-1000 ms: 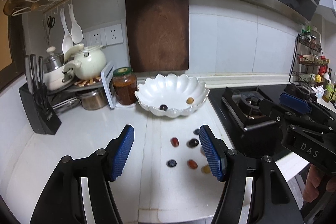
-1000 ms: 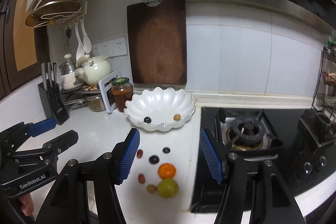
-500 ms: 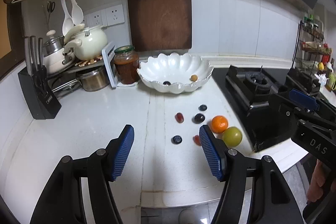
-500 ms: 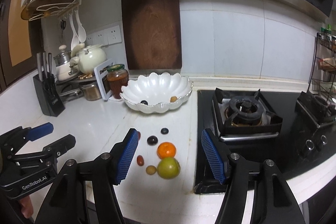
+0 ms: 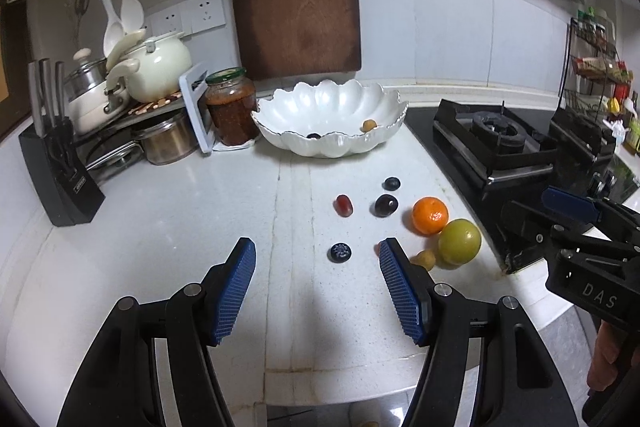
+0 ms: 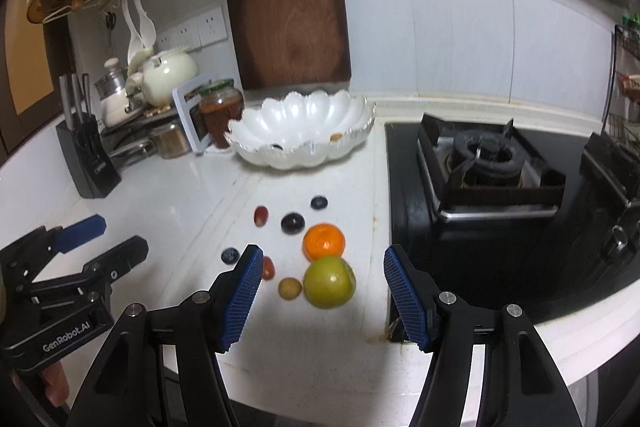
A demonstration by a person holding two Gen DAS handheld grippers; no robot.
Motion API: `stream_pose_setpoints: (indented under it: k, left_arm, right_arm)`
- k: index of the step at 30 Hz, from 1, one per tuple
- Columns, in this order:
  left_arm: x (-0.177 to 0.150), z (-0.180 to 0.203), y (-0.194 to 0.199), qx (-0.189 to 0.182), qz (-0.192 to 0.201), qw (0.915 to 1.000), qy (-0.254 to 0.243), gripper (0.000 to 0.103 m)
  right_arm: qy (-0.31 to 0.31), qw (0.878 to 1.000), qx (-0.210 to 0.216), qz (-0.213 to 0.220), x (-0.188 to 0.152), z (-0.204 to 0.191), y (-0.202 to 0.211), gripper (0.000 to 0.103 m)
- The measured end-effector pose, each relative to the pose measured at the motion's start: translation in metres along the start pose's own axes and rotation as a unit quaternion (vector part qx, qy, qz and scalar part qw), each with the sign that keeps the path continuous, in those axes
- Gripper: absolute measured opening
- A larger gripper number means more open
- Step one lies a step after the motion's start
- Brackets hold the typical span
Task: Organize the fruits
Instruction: 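Withdraw both open tools from the bowl back toward the fruits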
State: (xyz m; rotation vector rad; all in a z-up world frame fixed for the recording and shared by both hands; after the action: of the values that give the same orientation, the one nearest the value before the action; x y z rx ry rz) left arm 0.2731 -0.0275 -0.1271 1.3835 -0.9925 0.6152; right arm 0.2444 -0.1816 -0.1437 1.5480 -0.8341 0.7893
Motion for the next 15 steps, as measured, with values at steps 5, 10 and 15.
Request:
stream_pose_setpoints:
  k: [5, 10, 15]
  left_arm:
    - [-0.007, 0.002, -0.019, -0.004, -0.005, 0.9999, -0.011, 0.064]
    - [-0.014, 0.002, -0.038, -0.011, -0.019, 0.9997, -0.009, 0.064]
    - [-0.023, 0.002, -0.056, -0.016, -0.036, 0.9992, -0.006, 0.063]
  right_arm:
    - [0.002, 1.0, -0.003, -0.022, -0.011, 0.004, -0.014, 0.064]
    - [0.012, 0.999, -0.009, -0.031, -0.016, 0.005, -0.025, 0.064]
    - [0.01, 0.999, -0.008, -0.043, -0.022, 0.004, -0.038, 0.064]
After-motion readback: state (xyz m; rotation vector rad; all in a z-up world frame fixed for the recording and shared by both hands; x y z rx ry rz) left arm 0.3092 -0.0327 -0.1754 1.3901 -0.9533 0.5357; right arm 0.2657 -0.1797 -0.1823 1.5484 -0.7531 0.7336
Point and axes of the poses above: each gripper's, at about its wrist camera, not at the fingertips, and y roughly against the way its jaws point, z to its right, x to its top, the point moved 10 cm from there along -y, roughly the way its jaws point, and after that the axes turned 9 degrees about z, right-handed, at the moved point
